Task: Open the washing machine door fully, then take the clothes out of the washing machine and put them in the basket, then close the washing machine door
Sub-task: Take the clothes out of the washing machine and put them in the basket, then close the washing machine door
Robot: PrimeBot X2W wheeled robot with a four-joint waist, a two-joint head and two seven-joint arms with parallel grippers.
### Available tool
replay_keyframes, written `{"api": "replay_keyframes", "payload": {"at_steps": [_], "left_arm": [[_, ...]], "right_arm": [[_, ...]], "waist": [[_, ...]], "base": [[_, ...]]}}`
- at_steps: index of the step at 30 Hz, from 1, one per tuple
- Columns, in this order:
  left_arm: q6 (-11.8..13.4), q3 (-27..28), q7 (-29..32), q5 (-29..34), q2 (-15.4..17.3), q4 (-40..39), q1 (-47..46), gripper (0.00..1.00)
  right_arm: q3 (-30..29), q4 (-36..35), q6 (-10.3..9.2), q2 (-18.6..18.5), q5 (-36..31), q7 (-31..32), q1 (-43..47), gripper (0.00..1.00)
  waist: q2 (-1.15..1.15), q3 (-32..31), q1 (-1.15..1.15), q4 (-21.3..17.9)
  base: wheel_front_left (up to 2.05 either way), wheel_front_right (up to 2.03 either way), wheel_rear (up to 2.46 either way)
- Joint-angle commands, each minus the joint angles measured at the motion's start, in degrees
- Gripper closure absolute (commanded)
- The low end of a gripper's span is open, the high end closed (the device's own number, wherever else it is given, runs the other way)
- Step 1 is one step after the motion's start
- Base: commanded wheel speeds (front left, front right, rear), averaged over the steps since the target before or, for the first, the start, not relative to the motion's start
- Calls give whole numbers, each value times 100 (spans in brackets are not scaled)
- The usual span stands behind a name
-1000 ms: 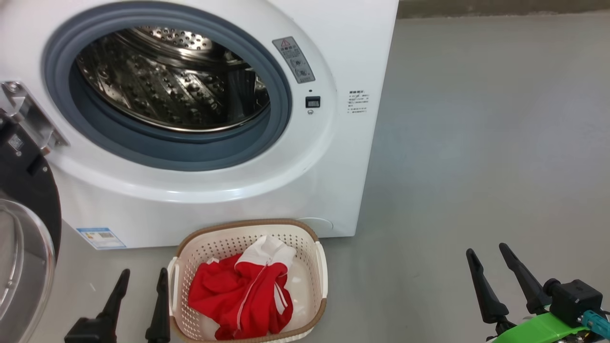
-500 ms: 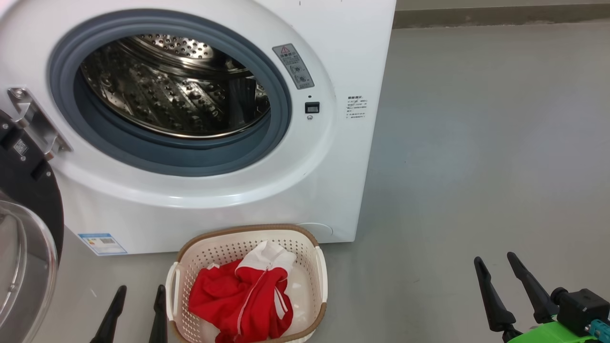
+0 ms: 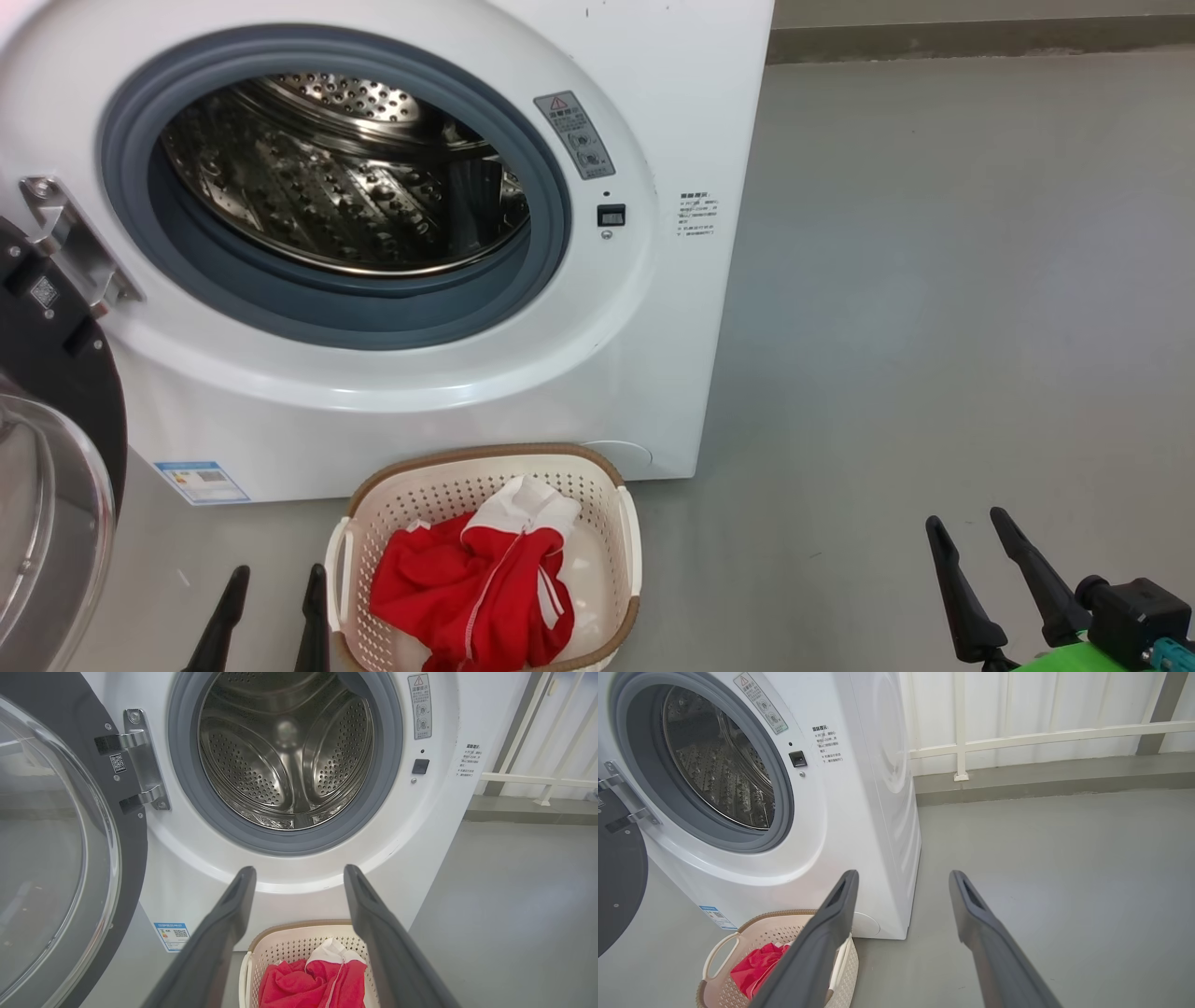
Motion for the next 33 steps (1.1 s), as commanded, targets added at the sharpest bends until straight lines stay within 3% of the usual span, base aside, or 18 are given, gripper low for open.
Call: {"api": "replay_keyframes", "payload": {"at_steps": [1,20,33], "left_arm": [[51,160,-29,-57,57,-166,-102,0],[141,115,-29,-70,57,-130,-115,0],[158,87,-29,-79,57,-175,-118,0]], "right_arm": [[100,-151,36,-106,-6,-37,-85,0],[127,-146,36,-110,1,-37,-101,0],[122,-153,36,-129,-4,-37,-88,0]], "waist": [[0,0,0,1],[0,-23,0,-27],[0,-34,0,6]], "base": [[0,0,0],[-4,4,0],[-105,105,0]]}}
